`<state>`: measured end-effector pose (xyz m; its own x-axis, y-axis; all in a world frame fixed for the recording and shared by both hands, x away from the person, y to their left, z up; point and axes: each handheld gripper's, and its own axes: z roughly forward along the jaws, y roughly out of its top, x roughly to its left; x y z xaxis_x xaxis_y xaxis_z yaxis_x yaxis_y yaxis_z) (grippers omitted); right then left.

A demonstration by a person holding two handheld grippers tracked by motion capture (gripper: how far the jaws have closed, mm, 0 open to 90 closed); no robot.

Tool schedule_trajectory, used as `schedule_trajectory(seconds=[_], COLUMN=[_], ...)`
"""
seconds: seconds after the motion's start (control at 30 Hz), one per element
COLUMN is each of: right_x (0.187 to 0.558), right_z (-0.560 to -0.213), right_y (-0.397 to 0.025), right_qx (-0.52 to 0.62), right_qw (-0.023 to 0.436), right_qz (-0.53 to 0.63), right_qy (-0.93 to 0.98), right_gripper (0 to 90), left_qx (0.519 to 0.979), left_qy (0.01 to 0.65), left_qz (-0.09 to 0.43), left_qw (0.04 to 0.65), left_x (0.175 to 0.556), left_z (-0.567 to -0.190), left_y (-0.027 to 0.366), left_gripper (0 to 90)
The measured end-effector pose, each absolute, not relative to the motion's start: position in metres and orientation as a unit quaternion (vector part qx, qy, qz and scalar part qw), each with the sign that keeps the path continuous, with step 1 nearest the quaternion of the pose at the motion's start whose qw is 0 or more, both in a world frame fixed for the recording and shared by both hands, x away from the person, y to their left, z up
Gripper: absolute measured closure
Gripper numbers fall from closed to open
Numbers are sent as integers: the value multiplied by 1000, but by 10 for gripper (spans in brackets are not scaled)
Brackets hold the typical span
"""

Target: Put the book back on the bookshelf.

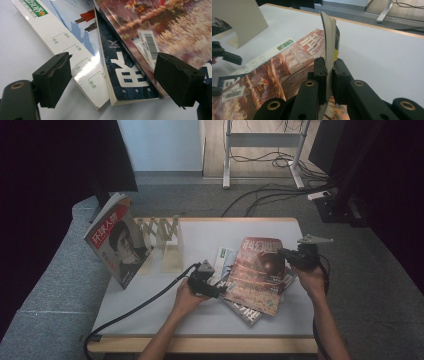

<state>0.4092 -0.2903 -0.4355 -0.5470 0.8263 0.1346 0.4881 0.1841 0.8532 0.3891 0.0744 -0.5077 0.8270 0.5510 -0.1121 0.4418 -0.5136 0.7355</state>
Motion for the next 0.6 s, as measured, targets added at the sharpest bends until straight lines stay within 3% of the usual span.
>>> schedule_trajectory(seconds=[0.6], right_x=[400], right_z=[-418], right_y=[-250], right_qx=[386], right_qw=[178], right_qz=[474], right_qy=[771], right_gripper=[830], left_qx=[865], left_qy=[281], left_qz=[55], left_qw=[411], left_x=[397], left_z=[-506], left_y=[69], left_gripper=[173])
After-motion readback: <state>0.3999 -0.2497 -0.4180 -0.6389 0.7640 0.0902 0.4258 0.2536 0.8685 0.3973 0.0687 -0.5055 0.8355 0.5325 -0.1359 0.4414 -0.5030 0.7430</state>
